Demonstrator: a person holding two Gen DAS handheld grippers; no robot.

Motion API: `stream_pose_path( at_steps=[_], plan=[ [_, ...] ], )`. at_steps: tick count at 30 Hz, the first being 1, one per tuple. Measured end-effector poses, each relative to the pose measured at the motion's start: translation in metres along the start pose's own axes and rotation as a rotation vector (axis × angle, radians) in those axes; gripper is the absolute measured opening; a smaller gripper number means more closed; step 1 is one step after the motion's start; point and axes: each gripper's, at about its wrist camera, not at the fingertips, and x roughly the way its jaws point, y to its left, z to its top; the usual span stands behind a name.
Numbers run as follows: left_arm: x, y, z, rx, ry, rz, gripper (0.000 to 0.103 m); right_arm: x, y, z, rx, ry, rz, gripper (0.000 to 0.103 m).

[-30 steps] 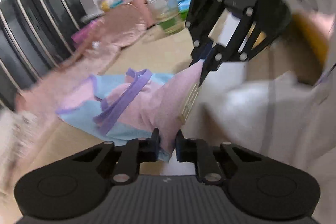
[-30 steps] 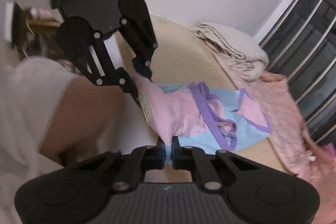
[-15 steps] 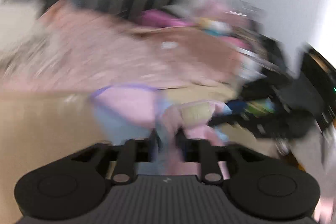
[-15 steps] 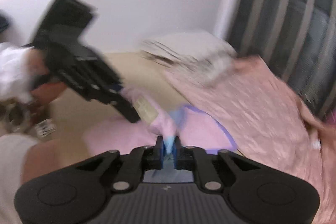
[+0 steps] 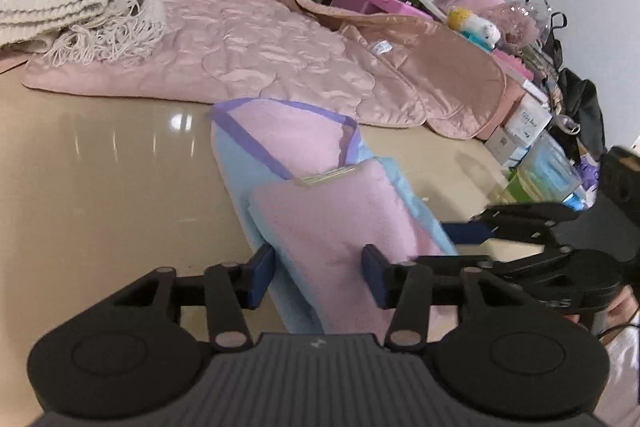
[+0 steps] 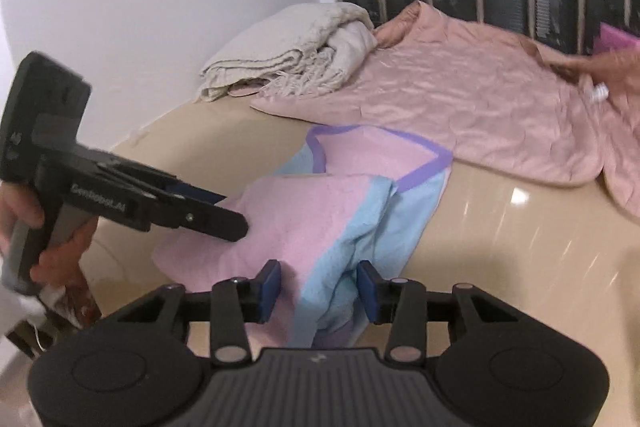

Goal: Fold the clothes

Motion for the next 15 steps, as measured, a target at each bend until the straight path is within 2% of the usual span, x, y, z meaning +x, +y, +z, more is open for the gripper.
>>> stream_pose_path(
  at_steps=[1,2,3,4,8,9,10,12,13,14,15],
  plan=[
    [-0.001,-0.001,0.000,-0.002,-0.004,-0.009,0.017,-0.001,0.000,-0.004,0.026,-0.002,0.006,0.021],
    [-0.002,-0.001,0.000,-0.005,-0.009,-0.017,0.014,-0.001,-0.002,-0.005,0.063,-0.007,0.022,0.015],
    [-0.003,-0.002,0.001,-0.008,-0.015,-0.019,0.011,-0.001,-0.002,-0.006,0.075,-0.023,0.029,0.005],
    [-0.005,-0.003,0.001,-0.012,-0.026,-0.013,0.008,-0.006,0.000,-0.007,0.065,-0.045,0.031,0.005],
    [-0.027,-0.011,-0.002,-0.026,-0.077,-0.043,0.007,-0.038,0.016,-0.014,0.040,-0.149,0.024,0.004],
    [-0.031,-0.013,-0.005,-0.025,-0.079,-0.051,0.010,-0.042,0.017,-0.017,0.050,-0.150,0.017,0.004],
    [-0.031,-0.014,-0.008,-0.023,-0.071,-0.056,0.019,-0.047,0.018,-0.020,0.060,-0.152,0.011,0.005],
    [-0.025,-0.013,-0.013,-0.025,-0.044,-0.039,0.036,-0.049,0.016,-0.026,0.079,-0.134,-0.013,0.016],
    [-0.022,-0.013,-0.015,-0.028,-0.034,-0.028,0.038,-0.047,0.014,-0.028,0.089,-0.118,-0.029,0.022],
    [-0.021,-0.013,-0.015,-0.033,-0.037,-0.026,0.038,-0.045,0.010,-0.028,0.100,-0.120,-0.034,0.035],
    [-0.021,-0.012,-0.014,-0.037,-0.046,-0.034,0.038,-0.045,0.007,-0.026,0.115,-0.135,-0.032,0.041]
  ],
)
